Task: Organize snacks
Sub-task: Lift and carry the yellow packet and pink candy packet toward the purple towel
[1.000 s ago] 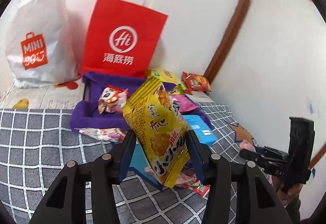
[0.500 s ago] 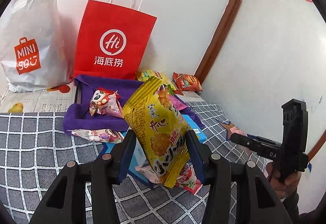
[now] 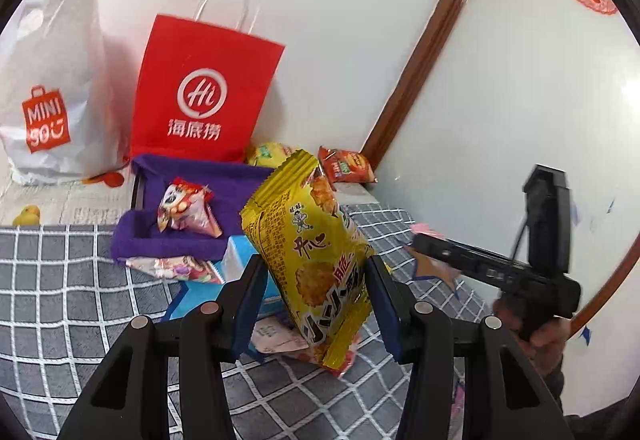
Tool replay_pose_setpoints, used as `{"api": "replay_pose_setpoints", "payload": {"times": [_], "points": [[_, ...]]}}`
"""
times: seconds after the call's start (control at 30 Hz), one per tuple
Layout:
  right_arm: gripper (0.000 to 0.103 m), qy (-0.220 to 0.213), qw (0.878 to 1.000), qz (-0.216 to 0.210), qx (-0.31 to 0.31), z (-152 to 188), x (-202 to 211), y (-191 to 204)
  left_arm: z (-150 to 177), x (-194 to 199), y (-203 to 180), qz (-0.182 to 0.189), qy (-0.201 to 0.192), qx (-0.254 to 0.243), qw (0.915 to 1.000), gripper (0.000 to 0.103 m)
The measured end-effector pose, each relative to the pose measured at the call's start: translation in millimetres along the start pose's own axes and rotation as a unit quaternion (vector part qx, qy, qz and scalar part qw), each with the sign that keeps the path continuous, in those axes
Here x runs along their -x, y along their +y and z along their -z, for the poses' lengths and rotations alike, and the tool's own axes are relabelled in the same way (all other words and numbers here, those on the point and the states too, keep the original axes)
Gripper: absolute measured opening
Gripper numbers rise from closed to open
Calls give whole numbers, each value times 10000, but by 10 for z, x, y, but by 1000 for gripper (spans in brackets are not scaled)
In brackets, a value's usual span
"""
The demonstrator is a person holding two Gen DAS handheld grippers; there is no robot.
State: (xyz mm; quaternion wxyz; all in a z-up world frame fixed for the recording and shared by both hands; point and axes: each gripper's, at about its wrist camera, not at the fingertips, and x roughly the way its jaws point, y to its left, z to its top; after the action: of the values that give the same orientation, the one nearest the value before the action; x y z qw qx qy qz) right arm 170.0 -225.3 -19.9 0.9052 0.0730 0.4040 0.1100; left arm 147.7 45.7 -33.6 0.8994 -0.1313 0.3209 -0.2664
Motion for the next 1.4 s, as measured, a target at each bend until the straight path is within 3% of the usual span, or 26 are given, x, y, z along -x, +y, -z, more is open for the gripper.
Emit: {"api": "replay_pose_setpoints", "payload": {"times": [0.17, 0.3, 0.53, 0.87, 1.13, 1.4], "points": [[43, -40, 9999, -33, 98, -180, 21, 56, -185, 94, -118, -305, 25, -124, 9995, 48], [43, -155, 9997, -164, 115, -396, 4, 94, -376, 44, -98, -322, 157, 48, 9993, 48], [43, -195, 9993, -233, 235, -769, -153, 137, -705, -115, -122, -549, 192, -87, 9983, 48], [43, -244, 9979, -510, 308, -1295, -529, 277, -1193, -544, 186, -753, 266, 209, 9966, 48], [43, -278, 9969, -589, 444, -1577, -990, 365, -1400, -1037, 427, -1063, 395, 134, 9935, 48], [43, 569, 9970, -278, 443, -1475, -1729, 137, -1264, -1503, 924, -1308, 894, 460, 9863, 48]]}}
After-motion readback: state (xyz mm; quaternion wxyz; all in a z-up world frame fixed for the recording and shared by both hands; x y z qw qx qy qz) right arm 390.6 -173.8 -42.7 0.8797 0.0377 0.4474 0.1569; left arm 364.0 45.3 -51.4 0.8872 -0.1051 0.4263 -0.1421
